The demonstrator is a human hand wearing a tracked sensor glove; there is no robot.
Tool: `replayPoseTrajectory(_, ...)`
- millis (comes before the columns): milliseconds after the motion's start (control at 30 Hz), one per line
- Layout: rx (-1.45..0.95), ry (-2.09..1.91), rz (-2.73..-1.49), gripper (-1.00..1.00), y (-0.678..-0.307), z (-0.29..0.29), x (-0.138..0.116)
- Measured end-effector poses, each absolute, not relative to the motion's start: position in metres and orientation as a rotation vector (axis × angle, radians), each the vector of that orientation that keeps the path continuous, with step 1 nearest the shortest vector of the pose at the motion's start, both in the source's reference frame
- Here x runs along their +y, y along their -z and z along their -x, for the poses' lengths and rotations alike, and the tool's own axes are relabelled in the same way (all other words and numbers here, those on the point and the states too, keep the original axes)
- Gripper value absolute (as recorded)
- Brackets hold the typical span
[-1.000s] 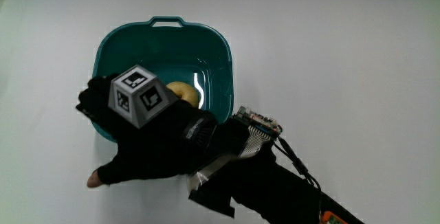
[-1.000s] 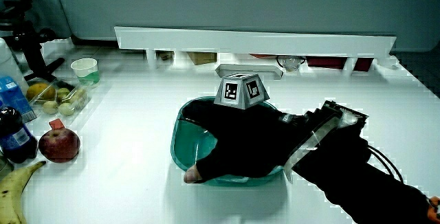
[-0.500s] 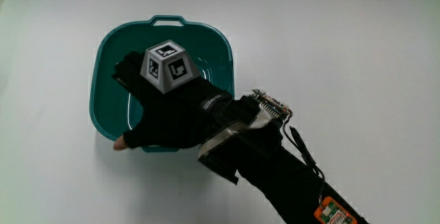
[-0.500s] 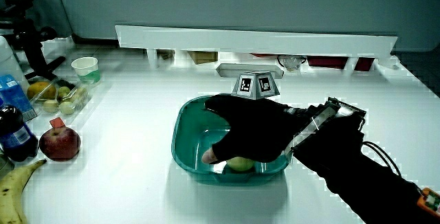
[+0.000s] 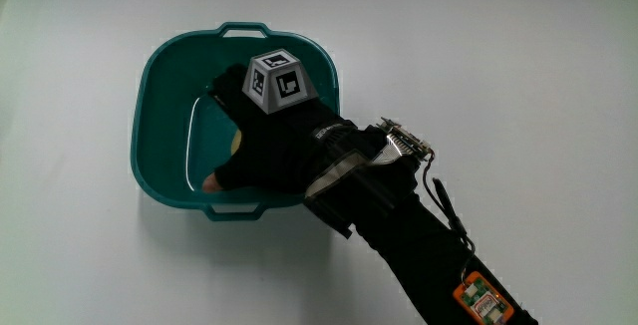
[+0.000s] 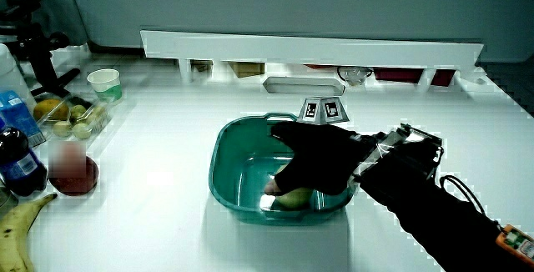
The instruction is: Pick pear from plate
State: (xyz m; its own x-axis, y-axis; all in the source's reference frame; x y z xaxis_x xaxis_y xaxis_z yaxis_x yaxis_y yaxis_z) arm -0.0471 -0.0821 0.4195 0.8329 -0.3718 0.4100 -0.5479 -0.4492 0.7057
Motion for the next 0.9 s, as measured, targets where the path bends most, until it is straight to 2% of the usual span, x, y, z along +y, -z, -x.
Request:
replayPoseTrajectory(667,-0.552,-0.064,-2.015,0.0,-0.464,0.033,-0.087)
replayPoseTrajectory(900,-0.527,-0.002,-2.03,0.0,-0.468,0.031,-0.086)
